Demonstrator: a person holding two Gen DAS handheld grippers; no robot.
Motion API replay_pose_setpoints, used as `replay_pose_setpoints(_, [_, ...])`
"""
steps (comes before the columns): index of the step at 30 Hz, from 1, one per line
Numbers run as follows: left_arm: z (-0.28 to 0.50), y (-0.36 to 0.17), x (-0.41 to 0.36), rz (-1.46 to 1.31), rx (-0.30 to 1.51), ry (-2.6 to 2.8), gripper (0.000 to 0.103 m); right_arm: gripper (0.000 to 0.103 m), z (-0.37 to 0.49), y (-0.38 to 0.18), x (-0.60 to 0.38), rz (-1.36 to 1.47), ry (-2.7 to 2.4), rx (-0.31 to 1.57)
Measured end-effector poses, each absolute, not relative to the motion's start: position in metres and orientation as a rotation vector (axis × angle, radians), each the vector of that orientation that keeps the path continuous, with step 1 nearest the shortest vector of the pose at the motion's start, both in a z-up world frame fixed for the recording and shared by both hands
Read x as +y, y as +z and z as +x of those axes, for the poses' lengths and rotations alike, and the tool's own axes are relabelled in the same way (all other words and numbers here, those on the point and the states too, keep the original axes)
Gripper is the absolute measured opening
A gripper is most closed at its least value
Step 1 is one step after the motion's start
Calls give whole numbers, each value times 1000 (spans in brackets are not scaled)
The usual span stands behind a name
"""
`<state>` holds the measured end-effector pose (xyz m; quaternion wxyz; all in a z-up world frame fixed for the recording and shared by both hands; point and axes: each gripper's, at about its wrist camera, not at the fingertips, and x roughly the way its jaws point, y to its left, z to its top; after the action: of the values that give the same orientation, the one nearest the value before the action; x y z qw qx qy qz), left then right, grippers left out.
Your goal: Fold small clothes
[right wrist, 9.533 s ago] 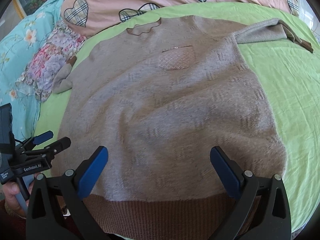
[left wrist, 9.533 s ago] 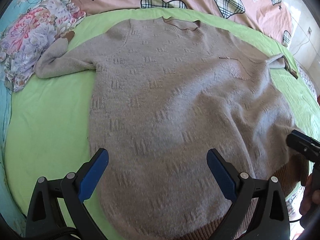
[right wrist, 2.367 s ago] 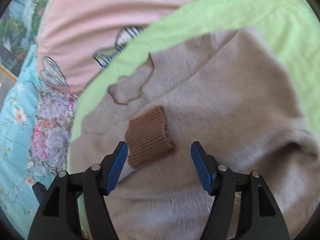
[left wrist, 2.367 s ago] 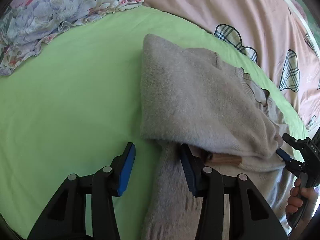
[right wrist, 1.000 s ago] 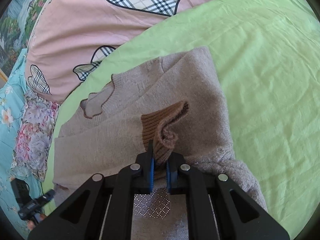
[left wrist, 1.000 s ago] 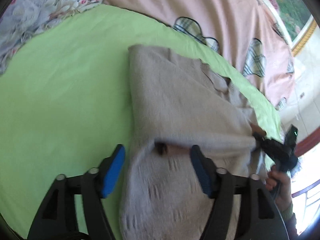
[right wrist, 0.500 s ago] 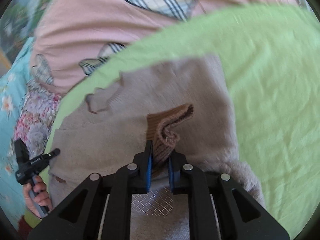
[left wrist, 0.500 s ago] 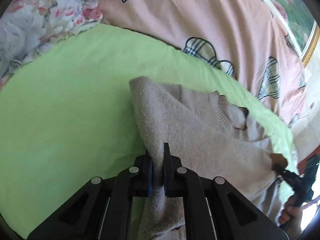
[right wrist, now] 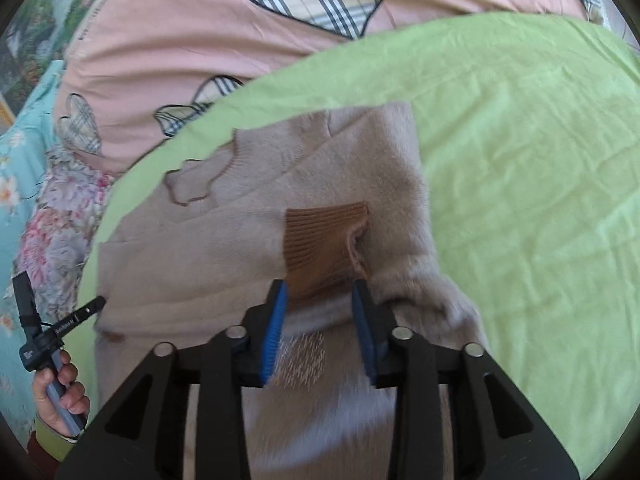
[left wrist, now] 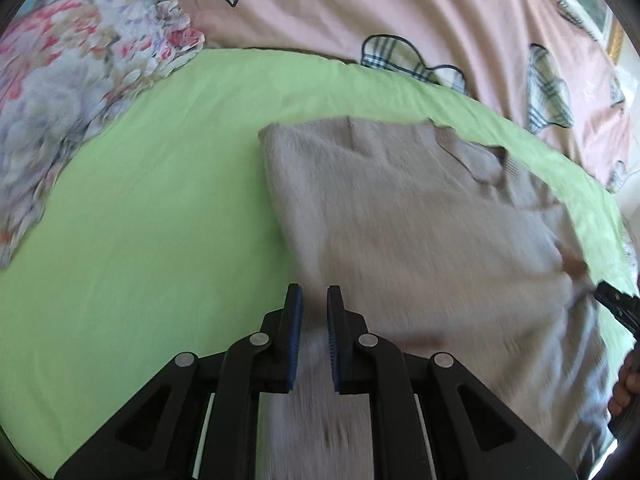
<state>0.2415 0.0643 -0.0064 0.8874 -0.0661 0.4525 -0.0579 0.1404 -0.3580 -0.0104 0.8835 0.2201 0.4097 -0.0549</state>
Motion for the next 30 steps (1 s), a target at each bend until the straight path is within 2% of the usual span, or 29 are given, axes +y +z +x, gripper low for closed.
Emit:
replay_pose_setpoints(7, [138,-2,68,-136,985,-178,10,43,84,3,-346,495,-70,839])
replay_pose_setpoints(11, [88,-3,69,-127,1022,-205,14,55,49,5,-331,499,-51,843])
replay_pose_setpoints(15, [49,-3,70,-143,1056,-238,15,56,18,3,-320,506,-44,855])
replay_pose_setpoints(17, [32,-6,71,-165,1089,-254,24,56,4,2,-316,508,-42,859])
replay_pose_setpoints(19, [21,-11,71,-213,1142,-283,50,56,-6,2,-314,505,-44,861])
replay_pose_setpoints(20, [15,-14,70,-233,1173,-295,54,56,-12,2,-313,503,-43,861])
replay_pose_setpoints(22, [5,-21,67,-270,1236,-306,69,56,-23,4,-311,494,-44,861])
replay_pose_setpoints(24, [-4,-32,63,-326,1297,-322,73,56,-33,6,-309,482,-50,858])
replay_pose_setpoints(30, [-1,-57,59,-551,1363,-349,73,56,-52,9,-308,479,-41,842])
